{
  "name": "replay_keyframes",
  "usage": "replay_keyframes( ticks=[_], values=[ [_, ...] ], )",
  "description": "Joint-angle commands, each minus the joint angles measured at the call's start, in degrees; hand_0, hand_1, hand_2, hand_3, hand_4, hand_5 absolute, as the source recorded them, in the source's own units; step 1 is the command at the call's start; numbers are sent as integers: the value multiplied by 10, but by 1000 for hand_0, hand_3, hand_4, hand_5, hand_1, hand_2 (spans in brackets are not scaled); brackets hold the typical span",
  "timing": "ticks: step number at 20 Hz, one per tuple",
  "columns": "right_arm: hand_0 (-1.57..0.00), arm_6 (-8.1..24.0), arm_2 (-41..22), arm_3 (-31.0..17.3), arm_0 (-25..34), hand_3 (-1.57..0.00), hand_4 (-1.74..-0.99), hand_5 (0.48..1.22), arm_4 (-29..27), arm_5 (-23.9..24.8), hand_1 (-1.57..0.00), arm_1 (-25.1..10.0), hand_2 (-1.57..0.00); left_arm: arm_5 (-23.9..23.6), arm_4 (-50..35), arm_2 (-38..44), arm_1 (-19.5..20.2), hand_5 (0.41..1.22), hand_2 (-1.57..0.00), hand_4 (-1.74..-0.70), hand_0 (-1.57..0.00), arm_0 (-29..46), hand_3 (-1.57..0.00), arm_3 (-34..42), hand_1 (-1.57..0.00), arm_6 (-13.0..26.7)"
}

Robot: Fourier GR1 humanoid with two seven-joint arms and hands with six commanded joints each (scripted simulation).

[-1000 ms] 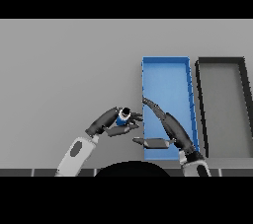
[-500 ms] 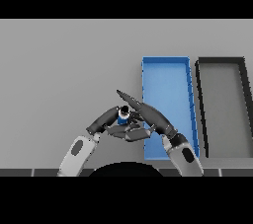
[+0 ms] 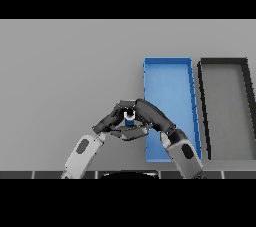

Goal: Pick up the blue pipe and place it into the blue bin.

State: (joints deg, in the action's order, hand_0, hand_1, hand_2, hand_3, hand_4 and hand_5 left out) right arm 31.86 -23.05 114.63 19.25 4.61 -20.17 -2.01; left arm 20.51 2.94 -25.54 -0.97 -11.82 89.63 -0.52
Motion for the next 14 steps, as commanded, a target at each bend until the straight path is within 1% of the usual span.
replay_keyframes(
  ticks=[1,2,3,4,5,6,7,8,9,10,12,13,14],
  values=[
    [-969,-3,-4,-6,4,-789,-1496,555,2,0,-983,3,-986,-2,3,0,-1,1221,-1544,-1648,-1571,3,-1207,-3,-1571,-13],
    [-1089,-7,-1,-8,5,-896,-1537,600,-8,2,-1101,11,-1103,-1,2,0,-2,1221,-1549,-1667,-1571,4,-1228,-1,-1571,-19],
    [-1186,-24,2,-15,2,-1031,-1513,671,-11,10,-1195,20,-1196,1,-1,1,-4,1221,-1553,-1682,-1571,1,-1271,3,-1571,-14],
    [-1263,-29,5,-13,-3,-1139,-1495,781,-19,12,-1270,25,-1271,7,-3,4,1,1221,-1557,-1694,-1571,5,-1307,8,-1571,-16],
    [-1324,-40,2,-10,-9,-1225,-1481,869,-13,12,-1330,24,-1331,6,3,0,-1,1221,-1560,-1703,-1571,6,-1331,7,-1571,-18],
    [-1374,-54,-1,-14,-12,-1295,-1475,940,-6,12,-1378,26,-1379,8,3,1,-1,1221,-1562,-1711,-1571,9,-1322,10,-1571,-17],
    [-1413,-70,-5,-7,-15,-1350,-1474,996,3,9,-1417,24,-1418,9,5,0,-4,1221,-1549,-1717,-1571,9,-1372,11,-1571,-23],
    [-1445,-74,-9,-7,-14,-1394,-1477,1041,12,9,-1448,27,-1448,6,6,1,-7,1221,-1539,-1722,-1571,7,-1412,10,-1571,-25],
    [-1470,-74,-12,-9,-14,-1429,-1481,1077,17,6,-1472,29,-1473,4,9,2,-7,1221,-1545,-1725,-1571,9,-1396,9,-1571,-25],
    [-1490,-79,-14,-9,-19,-1458,-1485,1106,22,5,-1492,31,-1492,4,14,4,-6,1221,-1551,-1729,-1571,5,-1417,5,-1571,-30],
    [-1519,-63,-5,-9,-25,-1499,-1490,1147,7,11,-1520,52,-1521,0,16,5,-11,1221,-1558,-1733,-1571,3,-1437,5,-1571,-24],
    [-1530,-67,-6,-9,-34,-1513,-1492,1162,9,14,-1531,60,-1531,3,17,9,-12,1221,-1561,-1735,-1571,-3,-1434,0,-1571,-25],
    [-1538,-62,-8,-10,-39,-1525,-1493,1174,9,11,-1539,66,-1539,3,22,7,-11,1221,-1563,-1734,-1571,4,-1424,-2,-1571,-33]
  ],
)
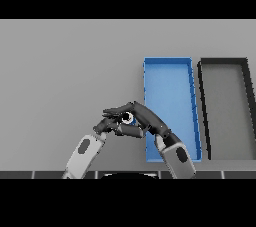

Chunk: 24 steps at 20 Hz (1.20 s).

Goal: Pick up the blue pipe and place it into the blue bin.

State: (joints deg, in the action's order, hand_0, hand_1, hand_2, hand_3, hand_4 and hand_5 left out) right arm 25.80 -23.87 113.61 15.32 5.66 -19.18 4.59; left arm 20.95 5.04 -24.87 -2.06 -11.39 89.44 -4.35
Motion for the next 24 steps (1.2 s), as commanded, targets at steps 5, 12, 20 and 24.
replay_keyframes(
  ticks=[5,12,20,24],
  values=[
    [-1560,2,-1,9,-8,-1556,-1497,1206,18,5,-1560,17,-1560,11,28,-4,9,1221,-855,-1406,-940,6,-672,14,-875,4],
    [-1569,-9,16,4,-2,-1568,-1499,1218,33,-4,-1569,35,-1569,56,32,13,10,848,-178,-1031,-196,-1,-140,2,-183,51],
    [-1571,-27,25,8,-4,-1570,-1497,1220,49,-9,-1571,58,-1571,42,30,24,-2,544,-29,-967,-32,-2,-23,-11,-30,103],
    [-1571,17,72,33,39,-1571,-1495,1221,-9,-16,-1571,80,-1571,36,38,19,-1,501,-11,-968,-13,8,-9,-6,-12,111]
  ],
)
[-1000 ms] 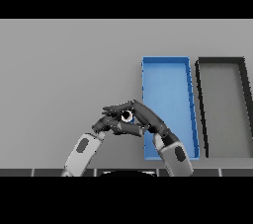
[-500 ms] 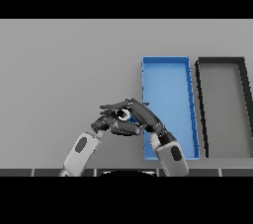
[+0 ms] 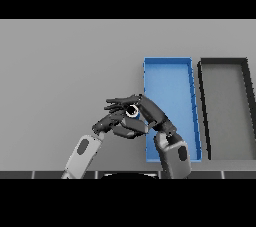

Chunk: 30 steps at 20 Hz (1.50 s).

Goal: Pick up the blue pipe and place it into the blue bin.

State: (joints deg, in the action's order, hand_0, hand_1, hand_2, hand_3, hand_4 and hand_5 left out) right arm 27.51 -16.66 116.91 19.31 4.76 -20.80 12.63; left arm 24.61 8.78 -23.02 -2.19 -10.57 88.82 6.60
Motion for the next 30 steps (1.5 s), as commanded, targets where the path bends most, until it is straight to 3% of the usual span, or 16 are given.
replay_keyframes(
  ticks=[1,3,5,7,10,13,16,22,30],
  values=[
    [-1571,33,14,3,19,-1571,-1494,1221,-20,5,-1571,10,-1571,-1,1,4,-1,493,-9,-971,-10,-8,-7,-8,-9,6],
    [-1571,70,46,17,52,-1571,-1494,1221,-57,19,-1571,16,-1571,-2,0,5,-2,485,-5,-971,-6,-9,-4,-7,-5,4],
    [-1571,73,70,-1,92,-1571,-1496,1221,-90,54,-1571,-12,-1571,0,0,3,3,475,-3,-961,-3,1,-2,2,-3,4],
    [-1571,71,109,-9,163,-1571,-1497,1221,-141,107,-1571,-67,-1571,-1,2,1,3,474,-2,-954,-2,3,-1,3,-2,2],
    [-1571,73,163,-18,231,-1571,-1498,1221,-171,179,-1571,-151,-1571,0,1,3,9,468,0,-947,0,4,0,12,0,-12],
    [-1571,74,198,-36,237,-1571,-1498,1221,-181,204,-1571,-229,-1571,2,-4,5,16,468,0,-951,0,12,0,27,0,-9],
    [-1571,74,214,-53,198,-1571,-1499,1221,-186,233,-1571,-277,-1571,-1,-7,5,13,474,1,-951,1,11,1,35,1,14],
    [-1571,74,195,-48,55,-1571,-1499,1221,-204,296,-1571,-355,-1571,-5,-3,12,18,463,1,-941,1,6,1,25,1,-3],
    [-1571,74,87,-43,-112,-1571,-1500,1221,-257,474,-1571,-471,-1571,-17,11,10,23,465,1,-928,1,5,1,19,1,-29]
  ],
)
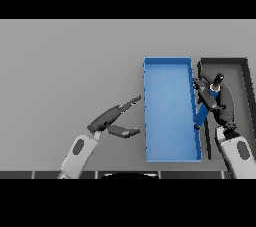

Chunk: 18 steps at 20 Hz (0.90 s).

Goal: Pick up the blue pipe and place it into the blue bin.

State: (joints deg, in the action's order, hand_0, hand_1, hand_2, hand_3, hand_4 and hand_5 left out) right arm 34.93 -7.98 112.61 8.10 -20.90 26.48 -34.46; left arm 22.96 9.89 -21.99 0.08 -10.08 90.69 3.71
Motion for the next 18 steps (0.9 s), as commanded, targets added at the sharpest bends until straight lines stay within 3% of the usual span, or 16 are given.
replay_keyframes(
  ticks=[1,3,5,7,9,10,11,12,15,18],
  values=[
    [-1571,0,-14,-3,-9,-1571,-1500,1221,-17,24,-1571,-13,-1571,0,3,-3,1,466,1,-928,1,5,1,2,1,2],
    [-1571,0,-46,-2,-22,-1571,-1498,1221,-47,72,-1571,-37,-1571,-3,4,-3,0,470,1,-928,1,1,1,5,1,1],
    [-1571,0,-71,-13,-31,-1571,-1497,1221,-69,89,-1571,-42,-1571,-4,10,-6,4,476,1,-923,1,5,1,7,1,-1],
    [-1571,0,-105,-28,-30,-1005,-1585,1221,-106,115,-1571,-62,-1571,-7,14,-5,0,480,1,-922,1,-1,1,-3,1,3],
    [-1571,0,-141,-38,-22,-643,-1641,1221,-148,149,-1571,-77,-1571,-7,8,0,0,484,1,-920,1,-6,1,-1,1,7],
    [-1571,0,-159,-49,-14,-514,-1661,1221,-167,168,-1571,-86,-1571,-5,9,-1,3,486,1,-919,1,-4,1,0,1,0],
    [-1571,0,-169,-50,-13,-411,-1677,1171,-195,180,-1571,-98,-1571,-4,7,0,7,489,1,-918,1,-1,1,4,1,-5],
    [-1571,0,-178,-60,0,-455,-1626,1161,-215,194,-1571,-105,-1518,-3,8,-3,5,491,1,-920,1,2,1,4,1,-2],
    [-867,0,-188,-70,5,-232,-1405,1137,-236,202,-820,-113,-789,-4,6,-1,5,493,1,-920,1,0,1,6,1,-2],
    [-443,0,-218,-80,15,-118,-1307,1068,-234,188,-419,-140,-404,-3,6,-1,4,494,1,-926,1,-3,1,4,1,3]
  ],
)
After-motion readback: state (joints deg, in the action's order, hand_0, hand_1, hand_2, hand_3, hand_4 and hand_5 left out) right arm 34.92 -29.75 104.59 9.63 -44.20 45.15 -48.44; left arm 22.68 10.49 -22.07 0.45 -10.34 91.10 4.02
